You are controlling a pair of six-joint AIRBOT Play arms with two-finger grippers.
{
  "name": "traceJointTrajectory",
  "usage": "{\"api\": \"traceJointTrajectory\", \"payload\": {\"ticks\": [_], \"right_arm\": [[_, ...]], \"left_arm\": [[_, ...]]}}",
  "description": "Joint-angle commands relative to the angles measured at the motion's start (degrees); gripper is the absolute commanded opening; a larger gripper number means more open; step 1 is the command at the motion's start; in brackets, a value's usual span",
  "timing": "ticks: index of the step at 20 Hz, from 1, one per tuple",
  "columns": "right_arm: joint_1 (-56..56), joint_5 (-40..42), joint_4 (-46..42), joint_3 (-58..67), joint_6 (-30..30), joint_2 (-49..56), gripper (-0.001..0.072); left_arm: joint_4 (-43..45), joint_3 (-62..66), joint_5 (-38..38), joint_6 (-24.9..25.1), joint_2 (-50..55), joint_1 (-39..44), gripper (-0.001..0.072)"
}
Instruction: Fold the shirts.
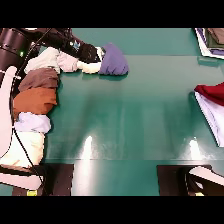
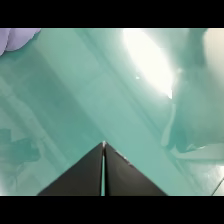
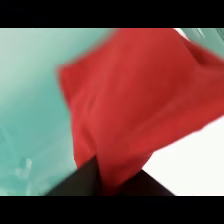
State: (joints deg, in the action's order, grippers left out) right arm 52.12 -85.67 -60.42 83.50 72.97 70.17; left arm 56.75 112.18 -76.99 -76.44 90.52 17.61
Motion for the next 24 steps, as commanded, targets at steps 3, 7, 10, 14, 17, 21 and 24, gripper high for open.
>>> {"api": "traceJointTrajectory", "payload": {"ticks": [3,7,10,14,17,21,24], "right_arm": [[8.09,0.2,-9.94,-12.83,1.25,-6.36,0.0612],[6.47,0.09,-4.13,-13.62,3.76,-6.62,0.0609],[-1.86,-0.55,3.63,-13.62,3.78,-6.62,0.0608],[-19.3,-0.9,6.78,-13.62,3.74,-6.62,0.0526],[-31.58,-0.28,6.67,-13.62,3.61,-6.62,0.0024],[-42.29,0.81,6.25,-13.62,3.45,-6.62,0.0022],[-45.57,0.98,6.29,-13.62,3.48,-6.62,0.0022]], "left_arm": [[0.07,0.0,-0.15,0.48,-0.04,0.02,0.0023],[0.07,0.0,0.17,0.44,-0.04,0.02,0.0023],[0.0,0.02,-0.81,0.35,-0.04,0.02,0.0023],[-0.15,0.02,0.87,0.37,-0.04,0.02,0.0023],[-0.15,0.02,1.6,0.37,-0.04,0.02,0.0023],[-0.15,0.02,1.6,0.35,-0.04,0.02,0.0023],[-0.15,0.02,1.6,0.37,-0.04,0.02,0.0023]]}}
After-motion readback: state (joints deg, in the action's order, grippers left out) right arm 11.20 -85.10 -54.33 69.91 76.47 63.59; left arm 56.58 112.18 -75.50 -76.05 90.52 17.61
